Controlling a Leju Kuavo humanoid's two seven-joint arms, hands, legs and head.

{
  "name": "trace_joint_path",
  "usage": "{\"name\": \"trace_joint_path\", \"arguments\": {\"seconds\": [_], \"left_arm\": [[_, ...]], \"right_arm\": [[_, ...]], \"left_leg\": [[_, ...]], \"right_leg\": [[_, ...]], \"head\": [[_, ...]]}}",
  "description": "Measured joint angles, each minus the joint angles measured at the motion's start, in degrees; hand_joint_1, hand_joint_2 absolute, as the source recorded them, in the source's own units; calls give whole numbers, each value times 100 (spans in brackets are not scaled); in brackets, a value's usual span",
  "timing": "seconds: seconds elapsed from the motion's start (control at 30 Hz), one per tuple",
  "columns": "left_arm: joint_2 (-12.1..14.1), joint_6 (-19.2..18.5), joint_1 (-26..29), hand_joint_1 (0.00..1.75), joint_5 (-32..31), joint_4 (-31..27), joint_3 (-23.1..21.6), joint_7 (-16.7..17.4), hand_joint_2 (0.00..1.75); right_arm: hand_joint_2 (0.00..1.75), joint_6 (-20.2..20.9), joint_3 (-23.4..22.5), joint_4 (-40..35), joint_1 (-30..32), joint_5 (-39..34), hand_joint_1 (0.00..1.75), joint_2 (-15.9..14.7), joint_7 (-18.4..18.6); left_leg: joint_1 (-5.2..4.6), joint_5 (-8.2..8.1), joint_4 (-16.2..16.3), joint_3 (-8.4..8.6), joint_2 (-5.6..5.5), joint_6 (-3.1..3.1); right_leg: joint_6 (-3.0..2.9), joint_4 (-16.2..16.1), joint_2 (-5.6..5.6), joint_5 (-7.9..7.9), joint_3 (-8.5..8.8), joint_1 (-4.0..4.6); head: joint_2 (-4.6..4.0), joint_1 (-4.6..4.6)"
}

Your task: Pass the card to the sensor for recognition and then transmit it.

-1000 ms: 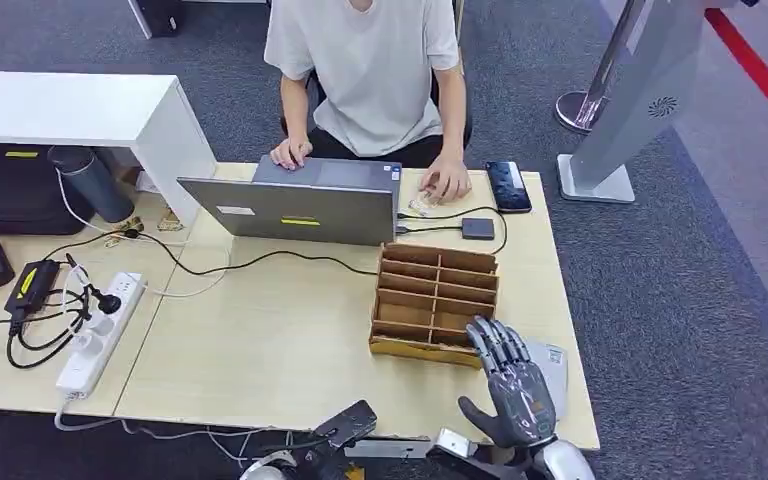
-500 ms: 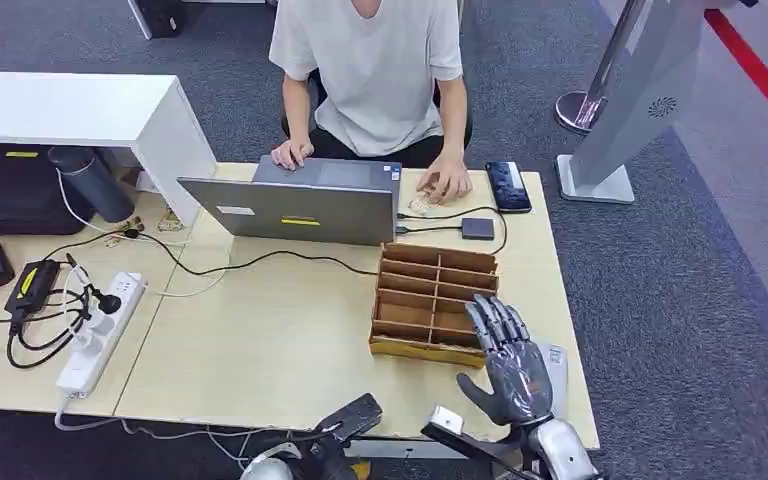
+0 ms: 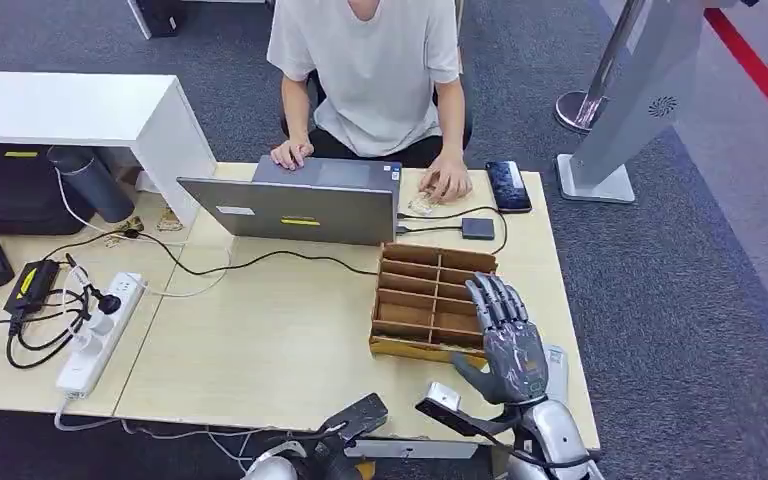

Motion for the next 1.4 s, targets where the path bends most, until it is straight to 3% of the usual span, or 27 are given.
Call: {"name": "trace_joint_path", "arguments": {"seconds": [1.0, 1.27, 1.4], "left_arm": [[0, -33, -18, 0, 22, 44, -4, -2, 175], [-13, -90, -75, 0, 22, 109, -48, -4, 175], [-24, -103, -105, 0, 24, 157, -98, -11, 175]], "right_arm": [[175, 0, 2, 256, 35, -232, 0, 0, 68], [175, 0, -302, 280, 34, 1325, 0, 66, 424], [175, 0, -448, 275, 28, 1720, 0, 111, 662]], "left_leg": [[0, 0, 0, 0, 1, 0], [0, 0, 0, -1, 1, 0], [0, 0, 0, -1, 0, 0]], "right_leg": [[0, 0, 1, 0, -2, 0], [0, 0, 1, 0, -3, 0], [0, 0, 0, 0, -2, 0]], "head": [[0, -2], [0, -2], [0, -2]]}}
